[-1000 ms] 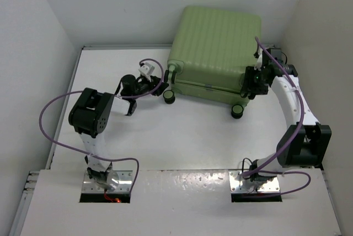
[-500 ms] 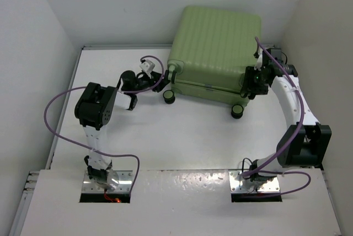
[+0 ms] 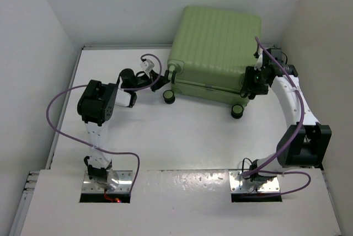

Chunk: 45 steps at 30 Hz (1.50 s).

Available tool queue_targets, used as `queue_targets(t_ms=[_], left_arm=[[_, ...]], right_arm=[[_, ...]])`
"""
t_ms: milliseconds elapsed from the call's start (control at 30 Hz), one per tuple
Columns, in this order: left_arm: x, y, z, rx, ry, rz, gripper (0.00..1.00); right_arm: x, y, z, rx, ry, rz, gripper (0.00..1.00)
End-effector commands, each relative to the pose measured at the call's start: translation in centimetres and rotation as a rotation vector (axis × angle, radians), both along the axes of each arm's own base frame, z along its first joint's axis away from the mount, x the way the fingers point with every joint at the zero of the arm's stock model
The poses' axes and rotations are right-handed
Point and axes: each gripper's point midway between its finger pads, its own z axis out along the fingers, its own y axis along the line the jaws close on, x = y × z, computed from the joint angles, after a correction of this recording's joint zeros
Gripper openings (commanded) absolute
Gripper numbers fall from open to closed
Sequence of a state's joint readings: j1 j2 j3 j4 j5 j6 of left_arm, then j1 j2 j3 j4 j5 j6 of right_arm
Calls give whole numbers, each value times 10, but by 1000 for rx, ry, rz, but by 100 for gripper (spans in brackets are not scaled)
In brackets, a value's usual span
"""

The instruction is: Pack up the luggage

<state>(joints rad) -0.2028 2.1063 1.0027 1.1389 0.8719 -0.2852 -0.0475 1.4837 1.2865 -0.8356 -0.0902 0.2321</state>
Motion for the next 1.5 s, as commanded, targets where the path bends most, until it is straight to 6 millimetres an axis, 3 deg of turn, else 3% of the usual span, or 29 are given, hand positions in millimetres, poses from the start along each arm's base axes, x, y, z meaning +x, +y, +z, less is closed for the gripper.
queue_targets(t_ms=[0, 233, 267, 433, 567, 600, 800, 900, 1200, 1333, 1467], left_arm=[[22, -8, 19, -16, -113, 43, 16], [17, -3, 23, -32, -101, 79, 0], [13, -2, 32, -36, -115, 79, 0], [-10, 12, 41, -48, -85, 148, 0], [-31, 9, 57, -62, -117, 149, 0], [-42, 1, 55, -58, -120, 127, 0], [-64, -22, 63, -71, -131, 90, 0], [-75, -35, 55, -64, -116, 78, 0], [-124, -90, 67, -94, -146, -33, 0], [-142, -99, 69, -101, -141, -46, 0], [-159, -107, 57, -72, -121, -23, 0]], right_arm=[[6, 22, 19, 40, -93, 163, 0], [6, 22, 21, 41, -98, 157, 0], [6, 22, 21, 44, -99, 155, 0], [8, 24, 25, 60, -110, 133, 0], [9, 26, 28, 79, -117, 117, 0], [10, 26, 30, 83, -121, 106, 0], [15, 27, 45, 95, -158, 85, 0], [16, 28, 49, 102, -170, 77, 0], [21, 30, 52, 115, -174, 75, 0], [23, 29, 54, 115, -179, 69, 0], [24, 32, 54, 131, -179, 67, 0]])
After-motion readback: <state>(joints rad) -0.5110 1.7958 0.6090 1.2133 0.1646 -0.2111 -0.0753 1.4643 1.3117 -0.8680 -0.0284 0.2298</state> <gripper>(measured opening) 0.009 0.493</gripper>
